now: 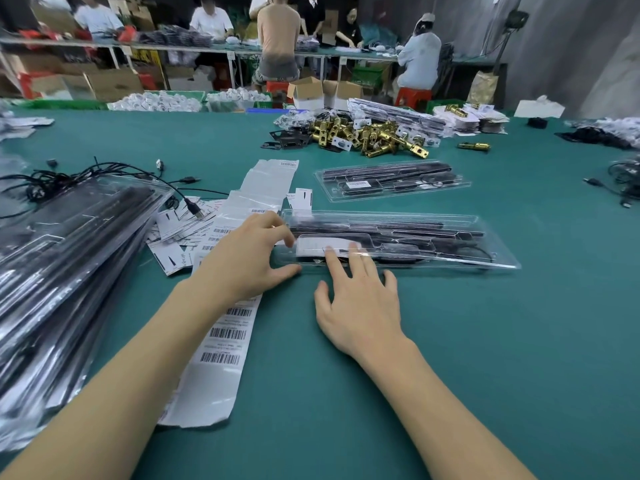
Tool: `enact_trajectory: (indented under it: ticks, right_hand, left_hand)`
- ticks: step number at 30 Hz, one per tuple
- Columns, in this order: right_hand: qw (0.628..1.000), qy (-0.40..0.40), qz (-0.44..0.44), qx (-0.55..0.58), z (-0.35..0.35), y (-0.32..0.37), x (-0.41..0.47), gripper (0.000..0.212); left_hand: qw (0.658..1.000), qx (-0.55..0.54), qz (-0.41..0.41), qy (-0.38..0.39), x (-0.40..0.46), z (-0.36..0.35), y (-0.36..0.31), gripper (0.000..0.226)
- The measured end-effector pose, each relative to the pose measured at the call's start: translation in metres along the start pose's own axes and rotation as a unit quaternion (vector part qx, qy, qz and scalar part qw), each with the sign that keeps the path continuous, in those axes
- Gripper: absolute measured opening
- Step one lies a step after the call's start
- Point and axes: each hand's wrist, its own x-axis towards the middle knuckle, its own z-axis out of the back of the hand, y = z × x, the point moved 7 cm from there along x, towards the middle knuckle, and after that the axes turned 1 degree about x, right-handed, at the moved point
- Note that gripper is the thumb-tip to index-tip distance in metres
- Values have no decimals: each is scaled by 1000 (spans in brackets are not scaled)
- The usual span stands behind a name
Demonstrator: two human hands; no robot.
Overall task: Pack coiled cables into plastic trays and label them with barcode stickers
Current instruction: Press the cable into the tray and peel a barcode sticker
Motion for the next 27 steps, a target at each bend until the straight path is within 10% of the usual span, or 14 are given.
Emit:
enact_trajectory:
  ticks: [27]
  right_hand:
    - [1000, 28, 6, 1, -1, 0, 0, 61]
  left_hand:
    - [992, 115, 37, 34, -3, -7, -6, 31]
